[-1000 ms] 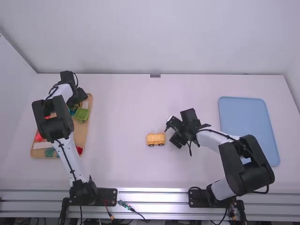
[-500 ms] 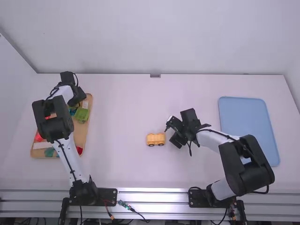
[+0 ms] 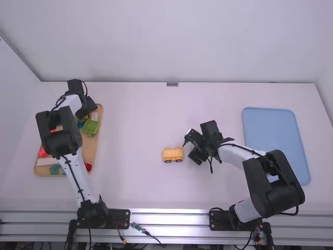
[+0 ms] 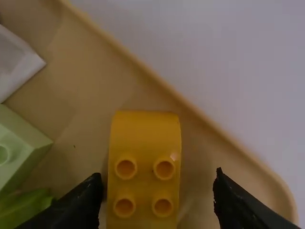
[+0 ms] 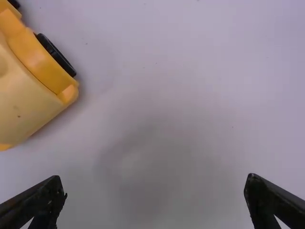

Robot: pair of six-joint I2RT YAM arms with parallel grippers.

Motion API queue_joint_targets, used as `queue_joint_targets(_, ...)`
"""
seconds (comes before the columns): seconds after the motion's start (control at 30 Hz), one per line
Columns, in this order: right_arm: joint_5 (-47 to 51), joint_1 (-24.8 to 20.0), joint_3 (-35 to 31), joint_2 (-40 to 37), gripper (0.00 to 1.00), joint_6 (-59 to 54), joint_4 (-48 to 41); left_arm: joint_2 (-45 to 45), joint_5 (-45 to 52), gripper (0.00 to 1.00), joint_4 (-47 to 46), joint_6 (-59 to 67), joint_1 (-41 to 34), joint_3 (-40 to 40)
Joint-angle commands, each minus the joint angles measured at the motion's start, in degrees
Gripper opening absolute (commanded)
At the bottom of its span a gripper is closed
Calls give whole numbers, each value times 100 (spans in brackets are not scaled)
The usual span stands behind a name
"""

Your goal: Assemble lego blocks to make yellow taxi

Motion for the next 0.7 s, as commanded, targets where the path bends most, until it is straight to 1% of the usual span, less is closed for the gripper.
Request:
queue_joint_targets(0.0, -9, 22, 127, -138, 99, 0, -17, 74, -59, 57, -190, -214, -17, -205)
queue_joint_targets(0.03, -13, 22, 127, -138, 99, 4, -4, 74, -59, 54, -201, -227, -31, -205)
queue_joint_targets(0.1, -9, 22, 127, -138, 99, 7, 2, 74, -57, 53, -201, -229, -17, -205)
queue_joint_targets(0.17, -11, 22, 127, -138, 99, 4, -2, 74, -81, 48, -201, -232, -31, -205)
queue_joint_targets(0.27, -11, 22, 127, -138, 99, 4, -4, 74, -131, 45, -199, -232, -31, -205)
queue_joint_targets(0.3, -13, 20, 127, -138, 99, 4, 0, 74, -170, 40, -201, -229, -28, -205)
queue_joint_targets(0.33, -13, 20, 127, -138, 99, 7, 0, 74, -170, 38, -201, -229, -31, -205)
queue_joint_targets(0.47, -13, 22, 127, -138, 99, 7, -2, 74, -170, 24, -199, -275, -31, -205)
queue_joint_targets(0.53, -13, 22, 127, -138, 99, 9, 2, 74, -188, 14, -203, -389, -31, -205)
queue_joint_targets(0.57, -15, 22, 127, -138, 99, 28, 24, 74, -181, 11, -201, -402, -22, -205)
queue_joint_targets(0.6, -39, 22, 127, -138, 99, 26, 39, 57, -164, 4, -201, -398, -17, -205)
queue_joint_targets(0.63, -39, 22, 127, -138, 99, 26, 39, 57, -164, 4, -201, -398, -17, -205)
queue_joint_targets(0.67, -155, 22, 127, -138, 99, 26, 68, 17, -170, 2, -205, -398, -20, -205)
